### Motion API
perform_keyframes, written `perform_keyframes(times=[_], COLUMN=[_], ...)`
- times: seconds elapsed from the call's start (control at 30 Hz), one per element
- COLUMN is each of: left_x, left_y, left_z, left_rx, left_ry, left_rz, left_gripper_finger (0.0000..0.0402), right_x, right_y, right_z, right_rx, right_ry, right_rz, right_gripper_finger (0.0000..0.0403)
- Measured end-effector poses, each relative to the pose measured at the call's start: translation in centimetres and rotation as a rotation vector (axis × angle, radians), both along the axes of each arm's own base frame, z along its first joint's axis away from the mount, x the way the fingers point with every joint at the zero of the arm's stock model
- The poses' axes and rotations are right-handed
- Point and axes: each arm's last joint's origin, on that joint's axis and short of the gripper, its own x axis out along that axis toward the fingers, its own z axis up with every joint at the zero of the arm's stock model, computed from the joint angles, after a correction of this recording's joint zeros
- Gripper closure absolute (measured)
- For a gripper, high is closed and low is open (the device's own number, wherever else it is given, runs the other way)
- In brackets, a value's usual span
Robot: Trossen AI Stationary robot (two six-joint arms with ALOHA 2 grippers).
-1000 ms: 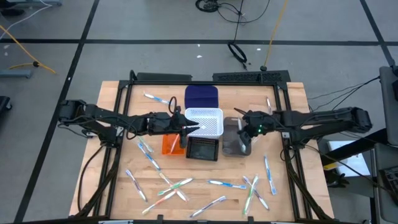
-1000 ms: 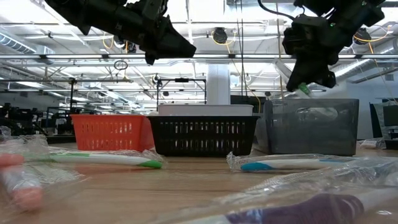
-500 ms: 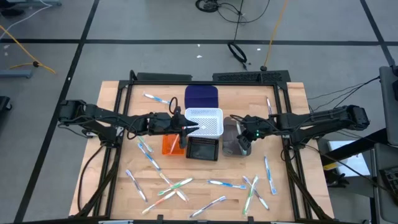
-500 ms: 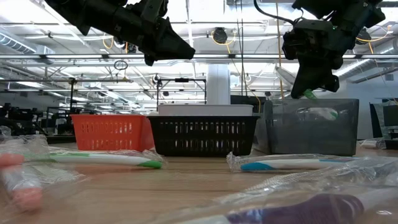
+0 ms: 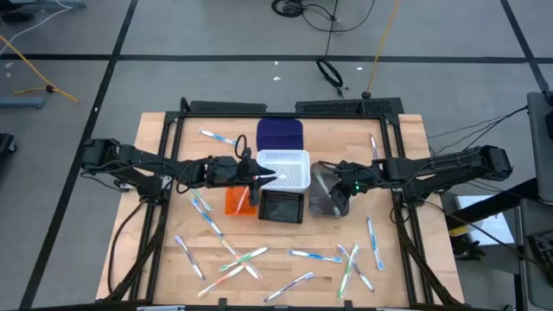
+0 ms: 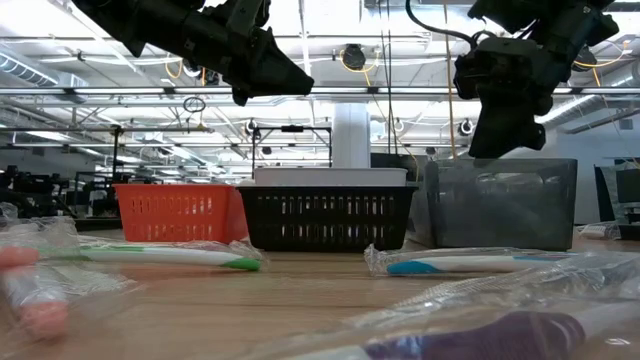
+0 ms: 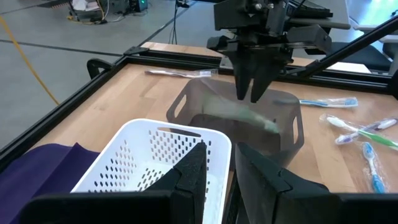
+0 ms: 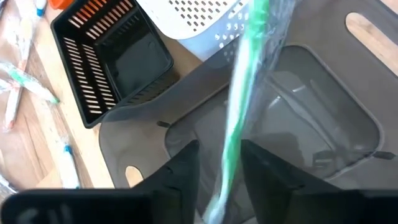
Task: Pick & Place Toothbrushes
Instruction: Put the green toothbrush into the black bin, then put the purple toothbrush into the white basket
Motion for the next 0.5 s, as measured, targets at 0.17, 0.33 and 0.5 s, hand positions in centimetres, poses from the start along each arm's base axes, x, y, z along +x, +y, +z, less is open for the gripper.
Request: perform_keyframes(times=[0.17,0.33,0.5], left_x=[0.0,0.0,0.0], left_y=[0.0,0.0,0.0], left_z=[0.0,0.0,0.0], left_rx=[0.0,0.0,0.0], left_ry=[0.0,0.0,-0.001], left_rz=[0.0,-0.001,0.0], left_gripper_finger=[0.0314,0.0314,0.0314], right_x=[0.0,-0.1,-0.9], right_y=[0.0,0.0,0.0], right_z=[0.0,0.2,1.2], right_rx=[-0.022,-0.046,-0.056], right_ry=[-0.002,-0.009,-0.058], right_rz=[0.03,0.06,0.078], right_gripper_finger=[0.0263,0.0267,0.0281])
